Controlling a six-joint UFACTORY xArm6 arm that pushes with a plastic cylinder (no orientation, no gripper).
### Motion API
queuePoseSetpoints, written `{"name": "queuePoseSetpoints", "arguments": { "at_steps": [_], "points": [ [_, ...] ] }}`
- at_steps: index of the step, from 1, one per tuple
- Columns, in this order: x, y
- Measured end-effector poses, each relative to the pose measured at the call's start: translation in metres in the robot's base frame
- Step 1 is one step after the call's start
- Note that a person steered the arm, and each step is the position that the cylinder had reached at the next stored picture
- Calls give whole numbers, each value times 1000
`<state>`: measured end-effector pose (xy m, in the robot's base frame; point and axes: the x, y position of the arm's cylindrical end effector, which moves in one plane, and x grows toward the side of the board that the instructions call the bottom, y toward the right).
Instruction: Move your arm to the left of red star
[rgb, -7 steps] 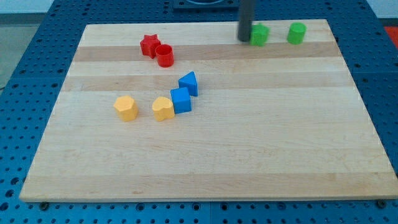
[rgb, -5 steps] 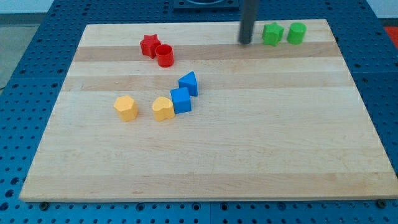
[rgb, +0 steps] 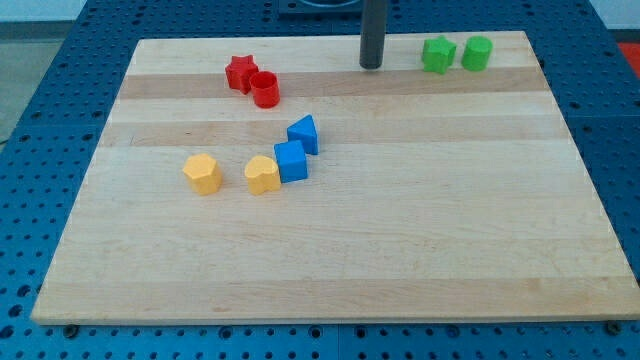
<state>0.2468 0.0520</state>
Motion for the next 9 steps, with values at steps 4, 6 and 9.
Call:
{"name": "queuePoseSetpoints", "arguments": {
  "at_steps": [4,6,9],
  "points": [
    [-17,-173],
    [-17,-261],
    [15,-103]
  ]
}}
